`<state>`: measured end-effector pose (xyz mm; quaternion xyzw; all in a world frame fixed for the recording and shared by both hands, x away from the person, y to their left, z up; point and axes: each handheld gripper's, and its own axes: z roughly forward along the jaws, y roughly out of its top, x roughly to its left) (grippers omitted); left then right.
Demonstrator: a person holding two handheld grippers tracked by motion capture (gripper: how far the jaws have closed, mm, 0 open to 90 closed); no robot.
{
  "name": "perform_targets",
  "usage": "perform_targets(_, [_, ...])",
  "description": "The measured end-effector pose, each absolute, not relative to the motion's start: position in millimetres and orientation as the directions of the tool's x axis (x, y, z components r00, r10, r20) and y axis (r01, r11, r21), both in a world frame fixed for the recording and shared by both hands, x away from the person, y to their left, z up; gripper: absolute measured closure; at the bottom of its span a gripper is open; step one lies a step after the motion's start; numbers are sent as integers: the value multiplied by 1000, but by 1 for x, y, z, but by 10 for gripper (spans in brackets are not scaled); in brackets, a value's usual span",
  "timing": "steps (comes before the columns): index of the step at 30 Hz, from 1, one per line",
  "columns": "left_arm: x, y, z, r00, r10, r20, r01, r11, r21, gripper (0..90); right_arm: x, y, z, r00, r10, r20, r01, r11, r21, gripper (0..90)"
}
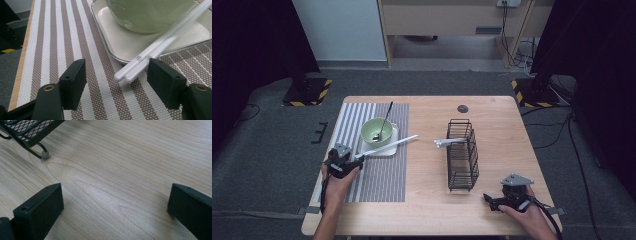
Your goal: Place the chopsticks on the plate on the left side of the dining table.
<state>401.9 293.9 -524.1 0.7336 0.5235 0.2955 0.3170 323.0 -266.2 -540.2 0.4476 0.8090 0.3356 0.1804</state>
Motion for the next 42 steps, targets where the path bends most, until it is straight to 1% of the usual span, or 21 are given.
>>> perform_targets(5, [402,294,-524,265,958,109,580,-249,776,313,323,-266,-540,-534,846,8,603,373,705,4])
perform_targets(15, [391,295,-516,294,949,112,569,-268,778,302,323,-266,-540,-534,845,8,603,374,705,3])
perform_targets(20, [393,297,-518,297,948,118,575,-276,771,305,323,-266,-540,-534,846,8,602,374,705,3])
perform_targets(22, [394,297,-519,295,946,136,575,-289,765,310,323,-266,-540,-534,846,8,603,374,705,3])
perform_targets(42, [399,299,-523,281,950,136,575,-280,768,334,323,-266,-540,-534,845,9,603,374,704,3])
